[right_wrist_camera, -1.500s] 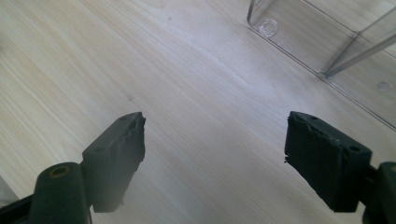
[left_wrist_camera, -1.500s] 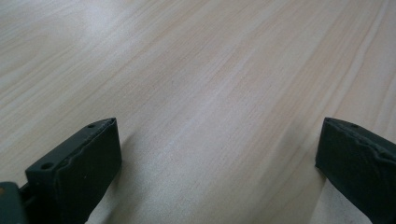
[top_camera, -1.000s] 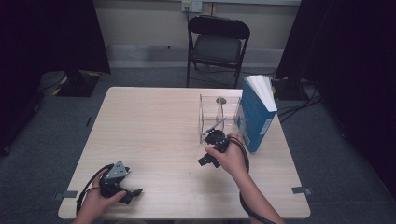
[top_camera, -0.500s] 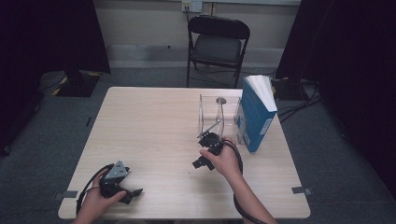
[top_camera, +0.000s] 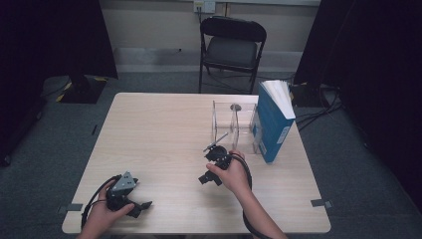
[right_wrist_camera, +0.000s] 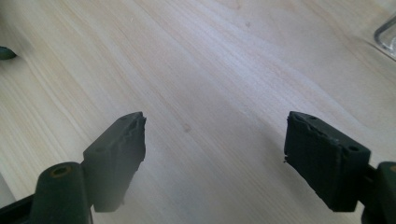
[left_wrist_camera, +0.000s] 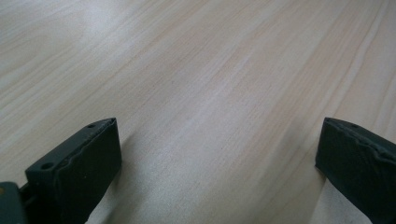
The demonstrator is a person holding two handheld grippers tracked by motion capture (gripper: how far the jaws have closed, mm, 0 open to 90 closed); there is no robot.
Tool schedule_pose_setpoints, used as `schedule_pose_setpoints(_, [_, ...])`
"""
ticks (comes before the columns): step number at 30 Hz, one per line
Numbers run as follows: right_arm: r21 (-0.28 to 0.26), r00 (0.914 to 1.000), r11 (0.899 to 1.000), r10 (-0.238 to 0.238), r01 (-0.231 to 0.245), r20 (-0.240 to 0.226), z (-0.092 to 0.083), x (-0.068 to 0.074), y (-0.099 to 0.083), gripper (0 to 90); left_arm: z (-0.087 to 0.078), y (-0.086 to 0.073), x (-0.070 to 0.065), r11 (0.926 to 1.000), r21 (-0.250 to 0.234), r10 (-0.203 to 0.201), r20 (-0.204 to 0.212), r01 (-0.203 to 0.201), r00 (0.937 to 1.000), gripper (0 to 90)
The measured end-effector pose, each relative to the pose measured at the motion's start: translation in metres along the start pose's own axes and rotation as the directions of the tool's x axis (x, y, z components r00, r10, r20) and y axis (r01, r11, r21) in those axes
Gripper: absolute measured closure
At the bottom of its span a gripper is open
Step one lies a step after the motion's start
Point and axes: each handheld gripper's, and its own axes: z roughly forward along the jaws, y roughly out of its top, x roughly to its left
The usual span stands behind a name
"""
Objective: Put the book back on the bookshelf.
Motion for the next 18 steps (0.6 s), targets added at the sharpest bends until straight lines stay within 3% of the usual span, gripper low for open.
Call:
schedule_pose_setpoints(9, [0.014, 0.9996, 1.000, -0.023, 0.023, -0.015, 0.016, 0.007, 0.000, 20.1, 0.000, 0.000, 0.000, 1.0000, -0.002, -0.002, -0.001, 0.002, 1.0000, 0.0])
schedule_pose_setpoints(18, [0.023, 0.9986, 0.998, -0.053, 0.053, -0.001, 0.031, 0.015, -0.003, 17.4, 0.001, 0.000, 0.000, 0.9999, -0.011, -0.008, 0.001, 0.008, 1.0000, 0.0])
